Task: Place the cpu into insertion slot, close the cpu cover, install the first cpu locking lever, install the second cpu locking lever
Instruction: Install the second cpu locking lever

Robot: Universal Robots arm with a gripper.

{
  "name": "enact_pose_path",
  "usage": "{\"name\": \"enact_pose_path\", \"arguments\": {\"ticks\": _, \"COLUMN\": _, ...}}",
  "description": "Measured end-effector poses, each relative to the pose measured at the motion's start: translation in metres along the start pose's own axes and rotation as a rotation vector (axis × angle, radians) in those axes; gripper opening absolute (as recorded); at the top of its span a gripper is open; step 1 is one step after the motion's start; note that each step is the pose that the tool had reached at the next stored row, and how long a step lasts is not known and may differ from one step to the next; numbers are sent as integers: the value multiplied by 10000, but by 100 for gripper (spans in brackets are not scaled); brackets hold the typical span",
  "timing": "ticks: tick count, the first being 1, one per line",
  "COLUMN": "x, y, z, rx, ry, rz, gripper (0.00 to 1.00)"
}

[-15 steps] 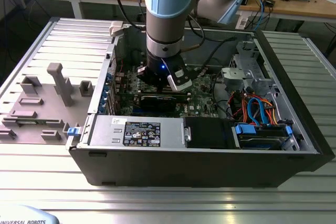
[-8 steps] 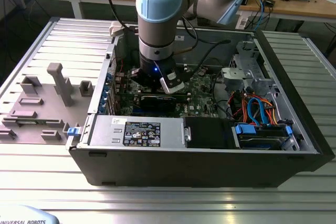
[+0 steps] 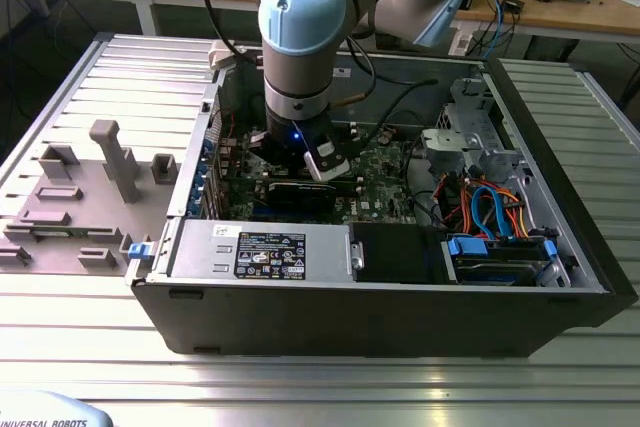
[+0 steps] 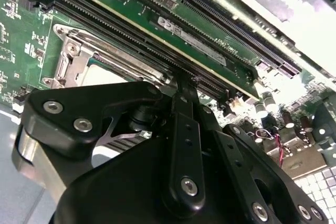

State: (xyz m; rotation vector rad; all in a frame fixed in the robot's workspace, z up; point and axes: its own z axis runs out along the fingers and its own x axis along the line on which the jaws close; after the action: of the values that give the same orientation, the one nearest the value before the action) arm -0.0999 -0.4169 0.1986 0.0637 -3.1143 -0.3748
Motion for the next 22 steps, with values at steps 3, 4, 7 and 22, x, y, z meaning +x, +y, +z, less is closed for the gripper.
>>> {"name": "enact_pose_path", "arguments": {"ticks": 3, "x": 0, "y": 2, "z": 19, "rx": -154, "ry": -8, "rz": -2, "gripper": 11}}
{"name": "enact_pose_path", "arguments": {"ticks": 4, "x": 1, "y": 3, "z": 21, "rx": -180, "ry": -11, "rz": -2, "gripper": 11}}
{"name": "enact_pose_path", "arguments": {"ticks": 7, "x": 17, "y": 6, "z": 22, "rx": -212, "ry": -14, "rz": -3, "gripper": 11}}
{"name": "enact_pose_path", "arguments": {"ticks": 22, "x": 44, "y": 38, "z": 4, "rx": -240, "ry": -16, "rz": -4, "gripper": 11}}
